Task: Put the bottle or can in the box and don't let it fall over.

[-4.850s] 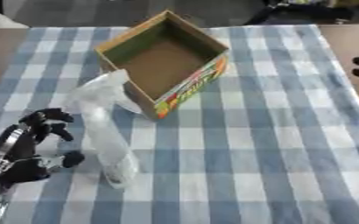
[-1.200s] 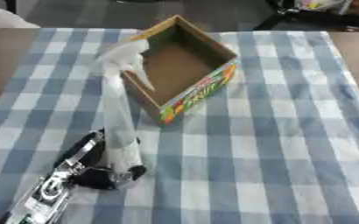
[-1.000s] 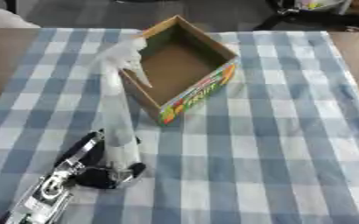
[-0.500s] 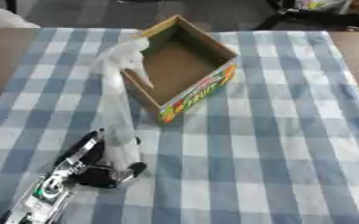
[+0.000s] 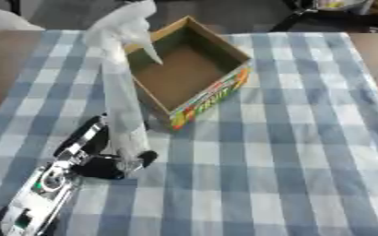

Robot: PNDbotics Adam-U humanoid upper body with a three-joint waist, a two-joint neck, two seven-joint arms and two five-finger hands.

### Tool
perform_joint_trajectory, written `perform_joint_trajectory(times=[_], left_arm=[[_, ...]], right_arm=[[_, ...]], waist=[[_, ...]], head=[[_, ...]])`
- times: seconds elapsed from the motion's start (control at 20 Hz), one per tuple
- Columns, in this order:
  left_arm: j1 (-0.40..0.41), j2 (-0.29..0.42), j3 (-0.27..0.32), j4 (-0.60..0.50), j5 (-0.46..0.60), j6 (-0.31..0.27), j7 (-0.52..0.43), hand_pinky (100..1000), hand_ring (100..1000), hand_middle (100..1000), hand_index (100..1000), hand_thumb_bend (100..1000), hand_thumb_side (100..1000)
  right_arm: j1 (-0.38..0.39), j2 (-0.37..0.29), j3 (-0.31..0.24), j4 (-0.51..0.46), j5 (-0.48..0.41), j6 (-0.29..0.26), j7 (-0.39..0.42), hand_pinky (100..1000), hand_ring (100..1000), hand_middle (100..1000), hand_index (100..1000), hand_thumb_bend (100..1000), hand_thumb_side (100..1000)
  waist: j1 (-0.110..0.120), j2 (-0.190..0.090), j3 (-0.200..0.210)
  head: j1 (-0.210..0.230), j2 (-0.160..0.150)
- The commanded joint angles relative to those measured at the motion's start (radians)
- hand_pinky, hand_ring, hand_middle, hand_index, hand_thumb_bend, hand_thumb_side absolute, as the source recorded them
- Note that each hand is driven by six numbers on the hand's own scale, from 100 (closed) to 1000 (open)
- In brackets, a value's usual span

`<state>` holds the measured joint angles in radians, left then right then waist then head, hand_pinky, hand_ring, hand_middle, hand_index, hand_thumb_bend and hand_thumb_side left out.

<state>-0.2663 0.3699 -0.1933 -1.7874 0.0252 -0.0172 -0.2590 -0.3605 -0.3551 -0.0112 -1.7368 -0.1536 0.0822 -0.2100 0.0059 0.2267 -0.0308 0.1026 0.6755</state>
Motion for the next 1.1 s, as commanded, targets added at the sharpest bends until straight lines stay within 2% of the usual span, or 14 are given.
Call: perform_joint_trajectory(times=[0.05,0.35,0.65,0.7,0.75,1.1], left_arm=[[-0.025,0.024,0.01,-0.036,0.006,0.008,0.007,891,519,617,444,426,100],[-0.082,0.023,0.017,-0.052,0.014,0.023,0.031,892,523,638,450,444,100],[-0.208,0.04,0.019,-0.024,0.008,0.041,0.052,887,526,634,450,445,100],[-0.234,0.042,0.021,-0.01,0.008,0.043,0.058,886,527,635,450,305,100],[-0.259,0.045,0.024,0.005,0.008,0.043,0.064,886,527,634,450,446,100],[-0.436,0.066,0.061,0.126,0.005,0.039,0.115,883,531,634,455,439,100]], right_arm=[[-0.007,-0.018,-0.004,-0.022,-0.005,-0.002,-0.002,750,754,890,774,141,510],[-0.004,-0.02,-0.004,-0.021,-0.005,-0.001,-0.002,750,754,890,774,140,510],[-0.001,-0.021,-0.002,-0.02,-0.005,-0.001,0.0,750,754,891,773,139,511],[-0.001,-0.021,-0.001,-0.02,-0.005,-0.001,0.001,750,754,891,773,131,522],[-0.001,-0.021,-0.001,-0.02,-0.005,-0.001,0.001,750,754,890,773,139,511],[-0.008,-0.022,0.005,-0.024,-0.005,-0.001,0.006,749,754,891,773,138,513]], waist=[[0.002,-0.022,0.001],[0.004,-0.026,0.001],[0.009,-0.03,-0.005],[0.01,-0.031,-0.008],[0.011,-0.03,-0.012],[0.019,-0.021,-0.049]], head=[[-0.003,-0.002],[-0.005,-0.001],[-0.008,-0.004],[-0.008,-0.004],[-0.009,-0.004],[0.002,-0.015]])
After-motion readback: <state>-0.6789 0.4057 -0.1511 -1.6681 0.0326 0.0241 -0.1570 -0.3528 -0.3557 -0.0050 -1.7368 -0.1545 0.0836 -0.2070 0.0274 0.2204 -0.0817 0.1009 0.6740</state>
